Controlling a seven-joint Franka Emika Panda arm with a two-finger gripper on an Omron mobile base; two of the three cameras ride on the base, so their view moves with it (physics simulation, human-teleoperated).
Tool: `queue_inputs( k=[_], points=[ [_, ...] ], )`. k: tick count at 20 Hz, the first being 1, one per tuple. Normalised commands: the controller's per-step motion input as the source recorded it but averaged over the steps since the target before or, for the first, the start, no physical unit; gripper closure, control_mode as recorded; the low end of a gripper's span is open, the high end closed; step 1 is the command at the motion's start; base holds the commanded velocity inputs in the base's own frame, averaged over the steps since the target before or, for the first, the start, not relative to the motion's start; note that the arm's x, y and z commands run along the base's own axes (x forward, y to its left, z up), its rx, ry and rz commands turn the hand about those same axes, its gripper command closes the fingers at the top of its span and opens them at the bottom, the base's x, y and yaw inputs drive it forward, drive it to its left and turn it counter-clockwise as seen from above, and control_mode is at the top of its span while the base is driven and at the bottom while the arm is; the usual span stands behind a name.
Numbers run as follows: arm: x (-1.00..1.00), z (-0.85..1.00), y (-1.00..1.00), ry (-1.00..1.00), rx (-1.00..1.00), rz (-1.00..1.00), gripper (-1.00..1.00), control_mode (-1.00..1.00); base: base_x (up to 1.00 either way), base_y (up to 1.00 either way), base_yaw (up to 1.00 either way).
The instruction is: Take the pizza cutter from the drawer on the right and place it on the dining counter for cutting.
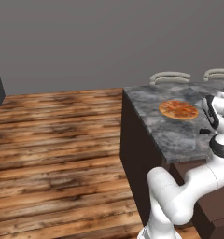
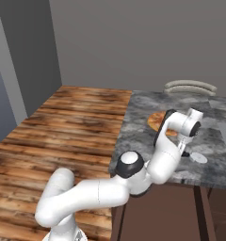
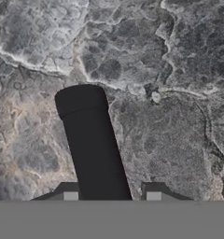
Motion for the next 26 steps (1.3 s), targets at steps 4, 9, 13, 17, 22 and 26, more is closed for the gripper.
queue_inputs(
  k=[4, 9, 13, 17, 22, 26],
  points=[
    [0.01, -0.12, 0.21, -0.07, 0.00, -0.07, 1.00, -1.00, 0.00, 0.00, 0.00],
    [0.00, -0.21, 0.13, 0.00, 0.00, -0.04, -1.00, -1.00, 0.00, 0.00, 0.00],
    [0.00, -0.05, 0.05, 0.00, 0.00, -0.03, -1.00, -1.00, 0.00, 0.00, 0.00],
    [-0.06, 0.04, 0.09, 0.02, -0.02, -0.03, -1.00, -1.00, 0.00, 0.00, 0.00],
    [-0.08, 0.60, 0.23, 0.17, -0.29, -0.02, -1.00, -1.00, 0.00, 0.00, 0.00],
    [-0.70, 0.40, 0.03, 0.00, -0.31, 0.00, -1.00, -1.00, 0.00, 0.00, 0.00]
  ],
)
